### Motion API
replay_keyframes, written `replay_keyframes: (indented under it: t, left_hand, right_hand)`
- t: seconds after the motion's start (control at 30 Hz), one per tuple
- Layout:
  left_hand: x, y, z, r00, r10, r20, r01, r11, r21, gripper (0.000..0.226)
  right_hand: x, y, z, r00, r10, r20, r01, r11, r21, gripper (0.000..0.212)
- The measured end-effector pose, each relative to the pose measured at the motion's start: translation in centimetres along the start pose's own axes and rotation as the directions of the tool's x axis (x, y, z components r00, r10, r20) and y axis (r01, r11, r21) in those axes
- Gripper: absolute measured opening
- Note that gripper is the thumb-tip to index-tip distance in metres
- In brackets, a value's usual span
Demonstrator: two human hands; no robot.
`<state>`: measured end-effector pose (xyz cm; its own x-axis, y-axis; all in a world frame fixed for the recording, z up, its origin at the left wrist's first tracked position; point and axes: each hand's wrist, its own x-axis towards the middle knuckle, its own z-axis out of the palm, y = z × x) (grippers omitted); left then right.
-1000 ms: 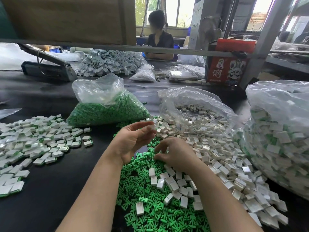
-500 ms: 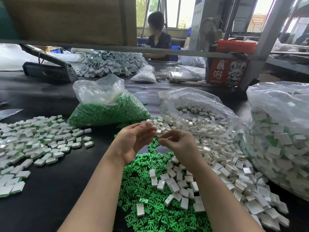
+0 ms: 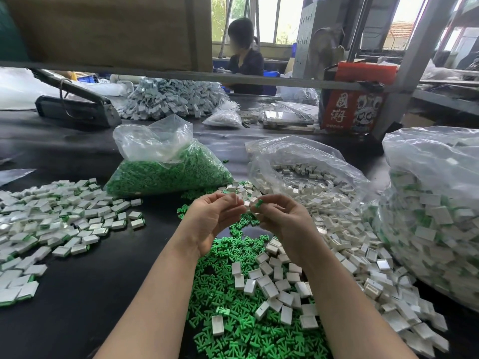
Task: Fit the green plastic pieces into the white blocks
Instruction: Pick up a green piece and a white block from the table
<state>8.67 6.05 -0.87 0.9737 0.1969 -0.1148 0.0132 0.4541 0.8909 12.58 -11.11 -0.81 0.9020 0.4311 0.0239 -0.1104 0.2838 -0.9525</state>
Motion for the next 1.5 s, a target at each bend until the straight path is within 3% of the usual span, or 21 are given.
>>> replay_keyframes:
  t: [0.23, 0.37, 0.47, 0.77, 0.87, 1.0, 1.27, 1.5]
  left_hand:
    - [-0.2, -0.2, 0.7, 0.998, 0.056, -0.033, -0.054, 0.996, 0.065, 0.025]
    - [-0.3, -0.5, 0.9, 0.993, 0.112, 0.026, -0.115, 0.977, 0.181, 0.027]
    - [-0.1, -0.8, 1.2, 0.989, 0.129, 0.067, -0.142, 0.956, 0.258, 0.014]
    - [0.0, -1.0, 1.1, 0.983, 0.159, 0.09, -0.181, 0.923, 0.339, 0.008]
    - [0.1, -1.1, 0.9, 0.982, 0.17, 0.084, -0.189, 0.905, 0.382, 0.01]
    - [0.1, -1.0, 0.9, 0.983, 0.142, 0.112, -0.167, 0.951, 0.261, 0.017]
    - [0.1, -1.2, 0.9, 0.97, 0.203, 0.137, -0.24, 0.897, 0.371, 0.033]
    - [0.3, -1.3, 0.7, 0.965, 0.207, 0.16, -0.255, 0.884, 0.392, 0.01]
  right_hand:
    - [-0.1, -0.1, -0.1, 1.0, -0.021, 0.013, 0.021, 1.0, 0.019, 0.022]
    - [0.0, -0.2, -0.1, 1.0, -0.025, 0.001, 0.025, 1.0, 0.016, 0.021]
    - [-0.1, -0.2, 0.1, 0.998, -0.054, -0.008, 0.054, 0.999, -0.002, 0.025]
    - [-0.4, -0.3, 0.2, 0.989, -0.136, -0.053, 0.132, 0.989, -0.069, 0.033]
    - [-0.5, -0.2, 0.2, 0.985, -0.156, -0.078, 0.149, 0.985, -0.082, 0.024]
    - [-0.5, -0.2, 0.0, 0.977, -0.183, -0.106, 0.173, 0.98, -0.099, 0.017]
    - [0.0, 0.1, 0.1, 0.955, -0.272, -0.122, 0.246, 0.95, -0.194, 0.011]
    - [0.1, 0.6, 0.3, 0.94, -0.322, -0.11, 0.273, 0.906, -0.323, 0.013]
